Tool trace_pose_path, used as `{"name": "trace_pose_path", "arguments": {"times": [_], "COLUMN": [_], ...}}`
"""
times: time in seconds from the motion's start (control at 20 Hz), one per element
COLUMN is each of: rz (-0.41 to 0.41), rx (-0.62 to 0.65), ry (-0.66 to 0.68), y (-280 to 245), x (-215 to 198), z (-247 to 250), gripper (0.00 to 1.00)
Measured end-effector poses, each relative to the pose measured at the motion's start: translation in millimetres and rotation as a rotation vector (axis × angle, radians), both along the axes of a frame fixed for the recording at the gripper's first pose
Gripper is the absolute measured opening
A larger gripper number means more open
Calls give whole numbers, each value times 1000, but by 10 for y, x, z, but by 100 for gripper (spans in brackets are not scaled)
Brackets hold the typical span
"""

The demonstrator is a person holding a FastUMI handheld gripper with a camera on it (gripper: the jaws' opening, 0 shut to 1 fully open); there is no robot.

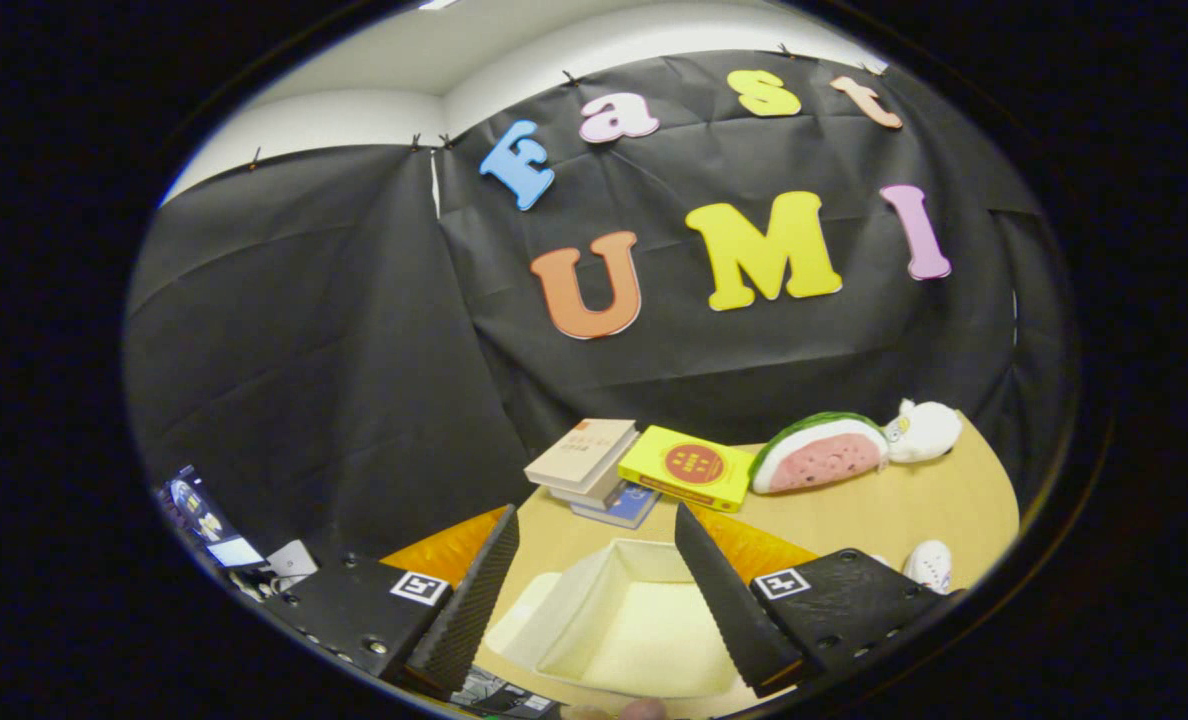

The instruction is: Open the storage box then place both shoes into the box .Put the left shoe in first, then the right shoe, with the right side of both shoes facing outward in a uniform manner.

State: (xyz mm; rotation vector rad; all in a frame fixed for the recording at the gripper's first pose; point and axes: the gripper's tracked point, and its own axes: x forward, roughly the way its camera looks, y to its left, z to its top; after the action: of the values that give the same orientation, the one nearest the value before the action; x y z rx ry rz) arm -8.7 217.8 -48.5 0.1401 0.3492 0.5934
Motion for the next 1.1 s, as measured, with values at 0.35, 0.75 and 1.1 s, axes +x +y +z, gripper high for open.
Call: {"name": "trace_pose_path", "arguments": {"times": [0.35,0.75,1.1], "rz": [-197,-254,-171], "rx": [-123,-293,-339], "ry": [36,328,516], "y": [-1571,-2613,-2681], "x": [406,712,930], "z": [-498,-1945,-2891], "gripper": [96,96,89]}}
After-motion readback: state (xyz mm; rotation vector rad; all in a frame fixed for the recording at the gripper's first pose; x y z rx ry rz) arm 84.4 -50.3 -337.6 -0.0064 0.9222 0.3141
